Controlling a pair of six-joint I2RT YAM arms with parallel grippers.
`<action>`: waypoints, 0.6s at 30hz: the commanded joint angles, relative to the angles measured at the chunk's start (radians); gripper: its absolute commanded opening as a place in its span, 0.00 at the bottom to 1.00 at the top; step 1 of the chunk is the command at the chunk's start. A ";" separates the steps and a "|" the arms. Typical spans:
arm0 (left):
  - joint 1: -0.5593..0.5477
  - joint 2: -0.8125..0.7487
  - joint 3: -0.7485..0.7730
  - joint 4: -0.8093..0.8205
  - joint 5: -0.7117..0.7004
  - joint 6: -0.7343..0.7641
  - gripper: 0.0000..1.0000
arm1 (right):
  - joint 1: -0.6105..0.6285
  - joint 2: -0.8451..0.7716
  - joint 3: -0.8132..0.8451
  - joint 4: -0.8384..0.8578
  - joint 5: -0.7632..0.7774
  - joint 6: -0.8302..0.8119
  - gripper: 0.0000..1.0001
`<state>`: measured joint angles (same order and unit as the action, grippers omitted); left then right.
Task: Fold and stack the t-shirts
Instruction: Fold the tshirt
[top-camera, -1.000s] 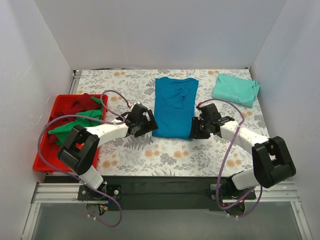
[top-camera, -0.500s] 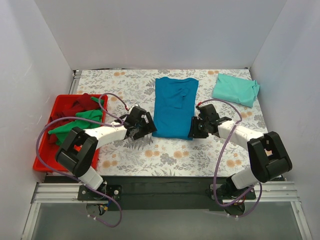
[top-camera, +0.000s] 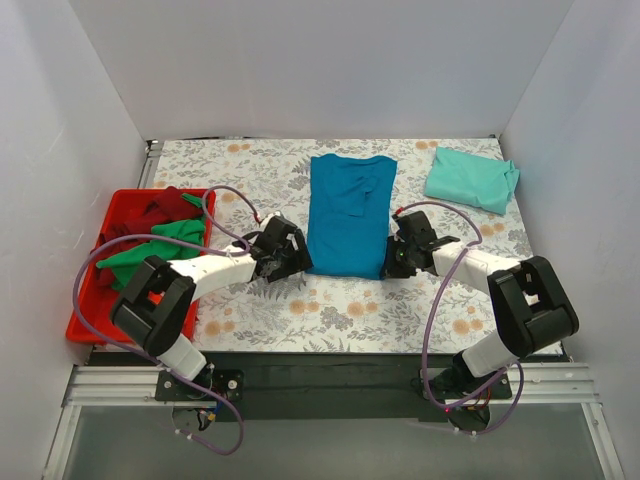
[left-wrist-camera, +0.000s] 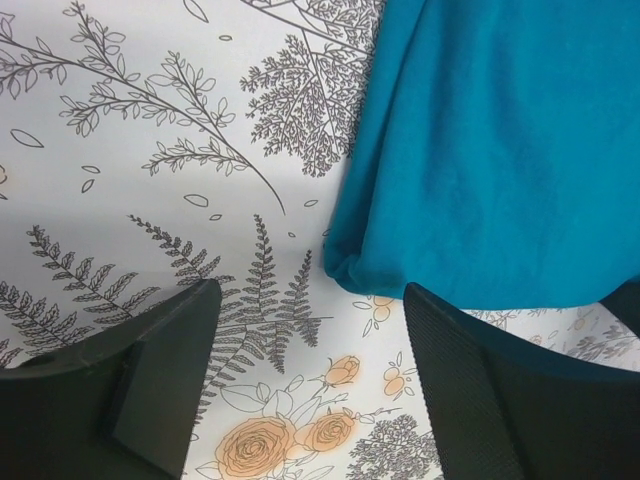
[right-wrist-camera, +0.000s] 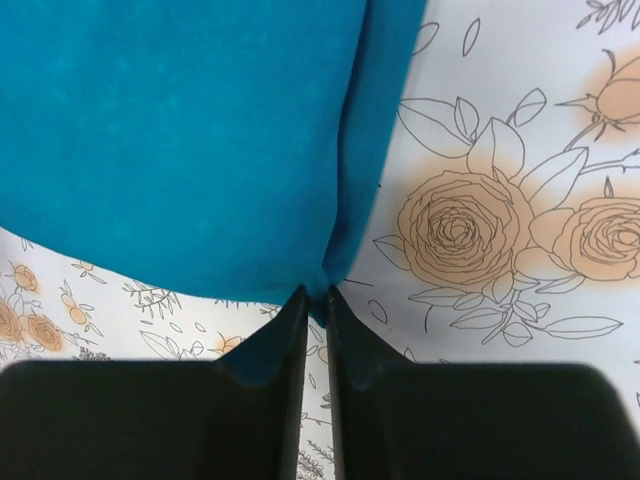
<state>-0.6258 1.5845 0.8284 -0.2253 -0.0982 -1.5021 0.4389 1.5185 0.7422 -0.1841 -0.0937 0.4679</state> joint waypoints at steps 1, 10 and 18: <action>-0.020 -0.032 0.026 -0.031 -0.054 0.019 0.71 | 0.000 0.034 -0.015 -0.005 0.015 -0.008 0.15; -0.058 0.014 0.060 -0.032 -0.069 0.005 0.61 | 0.000 0.029 -0.030 0.002 0.012 -0.006 0.10; -0.068 0.075 0.104 -0.049 -0.095 0.000 0.58 | 0.000 0.028 -0.038 0.005 0.008 -0.008 0.09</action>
<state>-0.6895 1.6497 0.8982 -0.2581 -0.1490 -1.5009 0.4389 1.5249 0.7361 -0.1566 -0.1043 0.4686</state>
